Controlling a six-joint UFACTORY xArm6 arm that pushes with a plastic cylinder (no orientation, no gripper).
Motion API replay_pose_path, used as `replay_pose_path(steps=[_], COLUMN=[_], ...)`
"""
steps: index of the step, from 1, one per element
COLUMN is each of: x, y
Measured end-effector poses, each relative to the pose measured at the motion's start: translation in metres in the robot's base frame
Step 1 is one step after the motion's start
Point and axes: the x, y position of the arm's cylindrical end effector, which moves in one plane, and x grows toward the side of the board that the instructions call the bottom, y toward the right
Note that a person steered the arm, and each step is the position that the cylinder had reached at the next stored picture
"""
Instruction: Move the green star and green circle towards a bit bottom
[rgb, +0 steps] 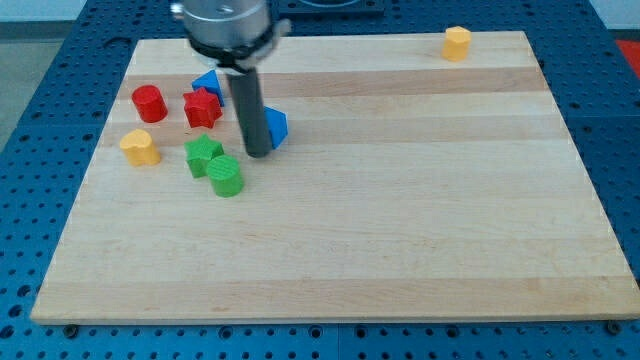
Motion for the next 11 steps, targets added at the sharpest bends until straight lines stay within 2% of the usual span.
replay_pose_path(steps=[1, 2, 3, 5, 6, 7, 8, 9, 10, 11], x=[0.043, 0.034, 0.005, -0.044, -0.035, -0.003, -0.002, 0.019, 0.055, 0.058], y=[-0.001, -0.011, -0.022, -0.082, -0.102, -0.072, -0.040, -0.022, -0.021, -0.030])
